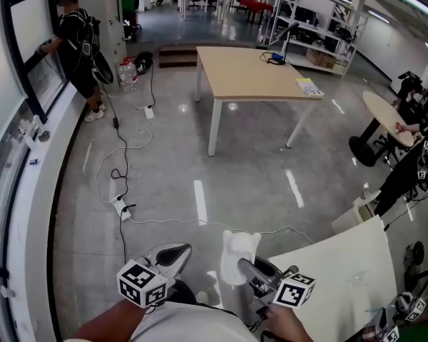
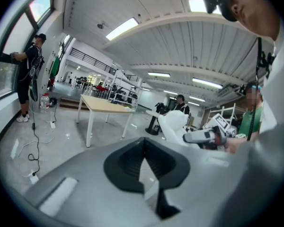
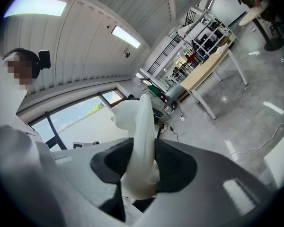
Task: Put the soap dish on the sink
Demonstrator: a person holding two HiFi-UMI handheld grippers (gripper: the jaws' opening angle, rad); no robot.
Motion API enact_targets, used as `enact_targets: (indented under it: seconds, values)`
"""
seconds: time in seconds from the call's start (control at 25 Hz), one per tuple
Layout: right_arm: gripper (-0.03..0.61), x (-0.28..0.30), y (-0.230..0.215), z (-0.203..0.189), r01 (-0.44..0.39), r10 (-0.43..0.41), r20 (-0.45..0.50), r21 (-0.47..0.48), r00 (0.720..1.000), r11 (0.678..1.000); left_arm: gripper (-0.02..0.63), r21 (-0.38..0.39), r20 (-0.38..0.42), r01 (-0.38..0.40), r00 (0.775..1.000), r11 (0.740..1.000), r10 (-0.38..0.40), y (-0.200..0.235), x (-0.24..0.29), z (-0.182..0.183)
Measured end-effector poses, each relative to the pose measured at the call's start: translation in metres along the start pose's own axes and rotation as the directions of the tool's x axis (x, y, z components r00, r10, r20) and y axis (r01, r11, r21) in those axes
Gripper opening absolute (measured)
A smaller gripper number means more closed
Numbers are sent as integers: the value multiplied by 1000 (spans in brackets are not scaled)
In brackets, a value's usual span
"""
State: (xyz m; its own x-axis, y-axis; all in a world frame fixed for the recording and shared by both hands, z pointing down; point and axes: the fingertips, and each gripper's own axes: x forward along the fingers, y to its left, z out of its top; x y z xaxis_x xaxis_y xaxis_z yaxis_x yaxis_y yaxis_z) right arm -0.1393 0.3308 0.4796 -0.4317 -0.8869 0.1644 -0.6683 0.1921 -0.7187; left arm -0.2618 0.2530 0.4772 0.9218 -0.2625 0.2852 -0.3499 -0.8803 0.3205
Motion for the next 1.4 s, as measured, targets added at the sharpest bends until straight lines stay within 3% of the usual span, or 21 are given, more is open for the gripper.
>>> enact_targets:
  seconds: [0.32, 1.0, 1.4]
  values:
    - [141, 32, -33, 35, 19, -19, 16, 15, 1000, 1000, 5, -28, -29, 8, 1000, 1000, -8, 43, 41, 8]
    - [141, 154, -113, 178, 104, -103, 122, -1, 987, 995, 5, 73, -25, 121, 993, 990, -119, 191, 187, 138]
    - [141, 212, -151, 237, 137, -138, 157, 14, 978, 990, 5, 51, -39, 156, 987, 986, -154, 250, 236, 167]
